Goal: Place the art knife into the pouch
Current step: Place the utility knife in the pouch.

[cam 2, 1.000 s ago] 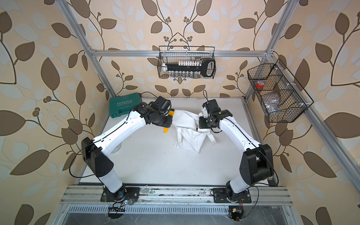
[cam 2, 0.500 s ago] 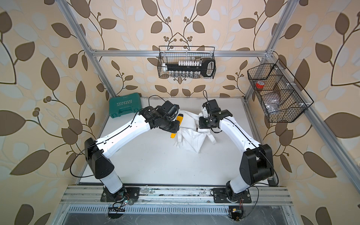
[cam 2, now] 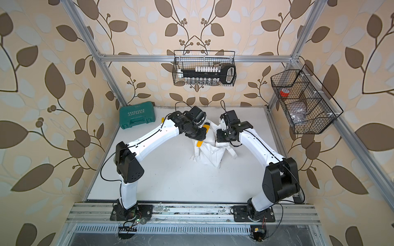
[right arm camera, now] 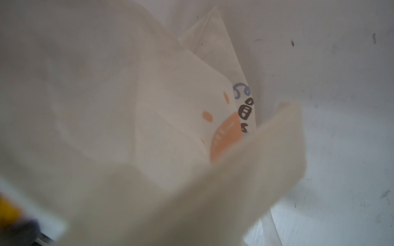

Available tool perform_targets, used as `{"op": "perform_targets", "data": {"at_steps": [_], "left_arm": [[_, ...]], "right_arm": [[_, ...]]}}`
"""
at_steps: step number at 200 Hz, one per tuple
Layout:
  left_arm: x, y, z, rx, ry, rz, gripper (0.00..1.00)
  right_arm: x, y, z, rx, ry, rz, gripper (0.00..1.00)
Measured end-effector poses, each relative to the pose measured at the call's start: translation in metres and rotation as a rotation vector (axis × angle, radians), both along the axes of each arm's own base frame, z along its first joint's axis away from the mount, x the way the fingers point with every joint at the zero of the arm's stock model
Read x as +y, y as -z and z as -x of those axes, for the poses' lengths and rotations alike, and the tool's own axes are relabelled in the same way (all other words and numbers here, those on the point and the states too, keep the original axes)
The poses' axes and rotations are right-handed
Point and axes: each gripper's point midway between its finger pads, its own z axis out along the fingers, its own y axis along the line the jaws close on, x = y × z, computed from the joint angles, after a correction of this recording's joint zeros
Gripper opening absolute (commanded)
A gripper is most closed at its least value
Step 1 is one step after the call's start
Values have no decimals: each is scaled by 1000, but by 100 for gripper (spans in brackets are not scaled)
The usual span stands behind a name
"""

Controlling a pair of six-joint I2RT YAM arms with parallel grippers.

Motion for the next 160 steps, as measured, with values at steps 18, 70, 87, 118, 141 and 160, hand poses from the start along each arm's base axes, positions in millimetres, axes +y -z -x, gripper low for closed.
{"op": "perform_targets", "data": {"at_steps": [18, 70, 87, 118, 141, 160], "left_arm": [[-10, -10, -9, -20, 6, 29, 28], [-27, -9, -19, -17, 22, 64, 29], [-31, -1, -20, -3, 29, 67, 30], [-39, 10, -23, 17, 32, 88, 40], [-44, 14, -25, 15, 32, 109, 51], [-46, 18, -24, 26, 30, 116, 56]], "right_arm": [[4, 0, 4, -2, -12, -1, 0], [6, -2, 9, -12, -21, -5, 0], [6, -3, 10, -12, -23, -6, 0], [8, -5, 11, -18, -25, -13, 0], [8, -7, 12, -23, -26, -14, 0], [8, -8, 12, -24, -26, -14, 0]]}}
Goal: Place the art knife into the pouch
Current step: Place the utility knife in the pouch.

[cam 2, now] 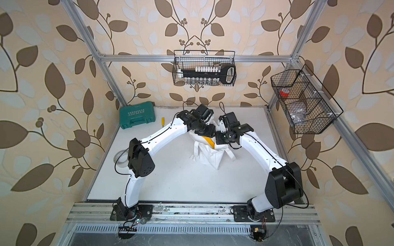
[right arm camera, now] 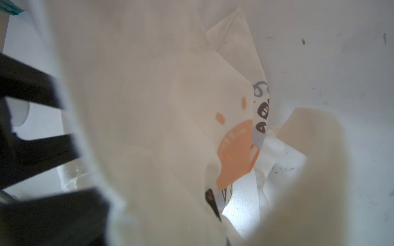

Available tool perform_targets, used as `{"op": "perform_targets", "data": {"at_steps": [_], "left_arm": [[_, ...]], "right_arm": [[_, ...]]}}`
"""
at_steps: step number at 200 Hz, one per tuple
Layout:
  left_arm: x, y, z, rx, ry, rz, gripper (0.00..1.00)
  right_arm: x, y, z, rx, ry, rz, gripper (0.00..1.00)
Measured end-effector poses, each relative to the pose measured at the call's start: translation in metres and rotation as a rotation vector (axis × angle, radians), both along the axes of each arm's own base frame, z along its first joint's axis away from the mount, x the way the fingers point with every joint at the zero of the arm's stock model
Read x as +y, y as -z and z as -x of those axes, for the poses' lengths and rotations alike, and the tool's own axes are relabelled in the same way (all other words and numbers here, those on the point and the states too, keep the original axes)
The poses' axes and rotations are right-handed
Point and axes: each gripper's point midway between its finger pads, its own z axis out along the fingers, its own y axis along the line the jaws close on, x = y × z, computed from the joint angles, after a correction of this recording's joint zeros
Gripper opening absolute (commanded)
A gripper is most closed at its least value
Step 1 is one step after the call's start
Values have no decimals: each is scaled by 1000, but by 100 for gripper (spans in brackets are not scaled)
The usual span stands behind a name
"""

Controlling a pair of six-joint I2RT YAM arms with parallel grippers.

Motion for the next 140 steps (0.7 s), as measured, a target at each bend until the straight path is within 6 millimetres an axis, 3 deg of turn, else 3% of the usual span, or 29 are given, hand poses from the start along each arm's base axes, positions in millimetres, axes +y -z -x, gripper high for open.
{"op": "perform_targets", "data": {"at_steps": [18, 40, 63, 106, 140], "left_arm": [[2, 1, 0, 0, -1, -3, 57], [18, -3, -1, -7, -20, -17, 57], [50, -21, -8, -41, -55, -20, 58], [120, -75, -39, -149, -194, 16, 59], [142, -79, -55, -172, -239, 20, 60]], "right_arm": [[0, 0, 0, 1, 0, 1, 0], [0, 0, 1, 3, 0, 1, 0], [0, 0, 1, 3, 0, 1, 0], [0, 0, 1, 3, -1, 1, 0], [1, 0, 1, 6, -5, -5, 0]]}}
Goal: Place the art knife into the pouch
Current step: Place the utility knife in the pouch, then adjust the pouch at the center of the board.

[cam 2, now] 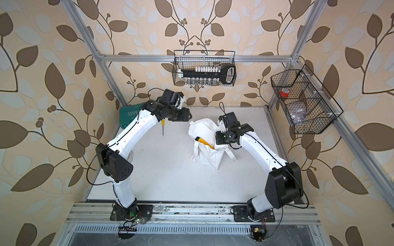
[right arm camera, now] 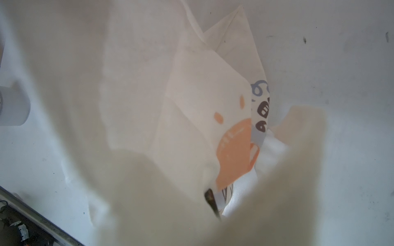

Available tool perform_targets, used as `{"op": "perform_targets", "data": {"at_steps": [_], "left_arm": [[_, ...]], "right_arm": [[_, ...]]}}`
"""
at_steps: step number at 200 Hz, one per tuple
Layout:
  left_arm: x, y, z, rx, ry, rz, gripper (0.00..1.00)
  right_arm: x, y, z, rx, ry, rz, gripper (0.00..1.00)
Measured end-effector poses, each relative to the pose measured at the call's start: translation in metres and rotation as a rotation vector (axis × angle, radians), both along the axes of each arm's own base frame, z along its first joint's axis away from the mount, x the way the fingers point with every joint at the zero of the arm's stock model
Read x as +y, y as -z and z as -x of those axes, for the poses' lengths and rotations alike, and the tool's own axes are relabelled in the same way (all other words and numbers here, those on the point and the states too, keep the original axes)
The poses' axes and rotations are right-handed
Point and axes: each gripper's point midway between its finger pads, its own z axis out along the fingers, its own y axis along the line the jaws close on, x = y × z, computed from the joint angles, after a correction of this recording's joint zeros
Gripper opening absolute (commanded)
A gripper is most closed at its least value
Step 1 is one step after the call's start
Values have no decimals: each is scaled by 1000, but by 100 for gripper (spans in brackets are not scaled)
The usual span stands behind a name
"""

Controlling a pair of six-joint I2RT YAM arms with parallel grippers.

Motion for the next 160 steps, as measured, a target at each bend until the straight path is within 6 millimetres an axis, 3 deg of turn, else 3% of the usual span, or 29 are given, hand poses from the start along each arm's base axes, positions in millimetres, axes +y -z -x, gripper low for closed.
{"op": "perform_targets", "data": {"at_steps": [105, 160], "left_arm": [[-41, 51, -17, -87, 324, -36, 64], [-62, 65, -21, -108, 438, -11, 64]], "right_arm": [[4, -1, 2, 5, -21, -18, 0], [6, -1, 2, 6, -32, -23, 0]]}}
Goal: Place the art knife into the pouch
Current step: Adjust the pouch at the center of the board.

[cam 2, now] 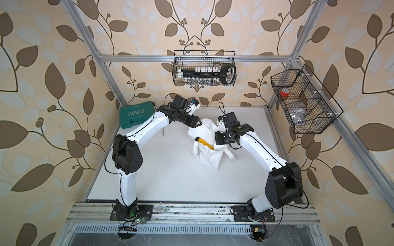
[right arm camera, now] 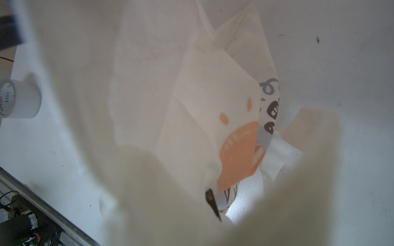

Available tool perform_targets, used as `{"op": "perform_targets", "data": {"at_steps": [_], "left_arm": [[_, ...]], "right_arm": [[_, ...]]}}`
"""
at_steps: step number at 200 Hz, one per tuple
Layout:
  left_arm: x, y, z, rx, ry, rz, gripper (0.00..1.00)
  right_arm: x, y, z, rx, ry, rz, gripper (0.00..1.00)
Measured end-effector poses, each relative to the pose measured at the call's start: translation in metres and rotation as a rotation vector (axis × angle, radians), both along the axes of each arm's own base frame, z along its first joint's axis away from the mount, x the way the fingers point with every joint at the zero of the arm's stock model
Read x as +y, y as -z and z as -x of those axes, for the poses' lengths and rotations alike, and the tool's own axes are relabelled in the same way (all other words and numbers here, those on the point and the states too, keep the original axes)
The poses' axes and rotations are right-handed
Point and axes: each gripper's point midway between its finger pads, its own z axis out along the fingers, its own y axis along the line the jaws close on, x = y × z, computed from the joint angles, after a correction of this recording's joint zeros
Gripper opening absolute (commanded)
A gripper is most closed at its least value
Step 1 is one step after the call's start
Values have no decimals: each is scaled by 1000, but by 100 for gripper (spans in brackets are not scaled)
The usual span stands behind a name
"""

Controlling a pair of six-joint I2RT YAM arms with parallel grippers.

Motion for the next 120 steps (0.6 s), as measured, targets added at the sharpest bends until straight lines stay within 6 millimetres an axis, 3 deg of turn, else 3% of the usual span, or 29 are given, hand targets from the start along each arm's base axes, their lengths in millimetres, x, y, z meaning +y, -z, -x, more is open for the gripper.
{"op": "perform_targets", "data": {"at_steps": [45, 96, 109, 120], "left_arm": [[-23, -3, -6, -62, 72, -12, 65], [-33, -17, -13, -134, 108, -9, 65], [-37, -19, -15, -147, 118, -3, 59], [-40, -20, -16, -161, 134, -4, 38]], "right_arm": [[0, 0, 0, -1, -5, 1, 0], [2, 0, 1, -2, -12, 2, 0], [2, 0, 1, -3, -12, 2, 0], [2, 0, 1, -3, -12, 2, 0]]}}
